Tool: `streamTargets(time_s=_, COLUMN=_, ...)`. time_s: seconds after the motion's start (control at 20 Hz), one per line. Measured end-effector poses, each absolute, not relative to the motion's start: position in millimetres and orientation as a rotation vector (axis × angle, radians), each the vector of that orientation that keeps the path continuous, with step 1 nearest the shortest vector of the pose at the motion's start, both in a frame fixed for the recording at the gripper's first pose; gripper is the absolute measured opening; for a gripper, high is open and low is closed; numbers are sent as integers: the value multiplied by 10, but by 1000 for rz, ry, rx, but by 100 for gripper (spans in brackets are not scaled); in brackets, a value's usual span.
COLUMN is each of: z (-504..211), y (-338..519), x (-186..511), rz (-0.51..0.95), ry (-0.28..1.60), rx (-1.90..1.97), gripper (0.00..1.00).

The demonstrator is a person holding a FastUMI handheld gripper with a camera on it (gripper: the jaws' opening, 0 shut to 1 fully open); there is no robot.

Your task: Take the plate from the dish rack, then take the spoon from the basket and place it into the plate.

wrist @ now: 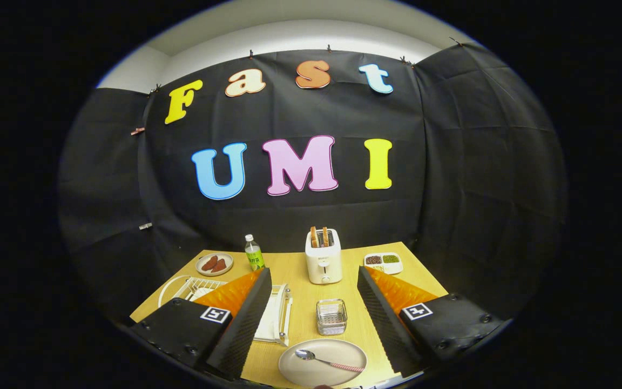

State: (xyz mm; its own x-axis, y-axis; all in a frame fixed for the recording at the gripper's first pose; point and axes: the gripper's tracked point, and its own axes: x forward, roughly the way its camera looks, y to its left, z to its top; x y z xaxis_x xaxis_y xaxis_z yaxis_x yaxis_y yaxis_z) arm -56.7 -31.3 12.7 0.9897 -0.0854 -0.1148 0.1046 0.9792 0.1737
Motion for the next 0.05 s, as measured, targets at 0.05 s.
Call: streamTargets(time_s=0.05, z=144, y=-306, x=-571, rz=-96, ry=101, rx=181, gripper=99)
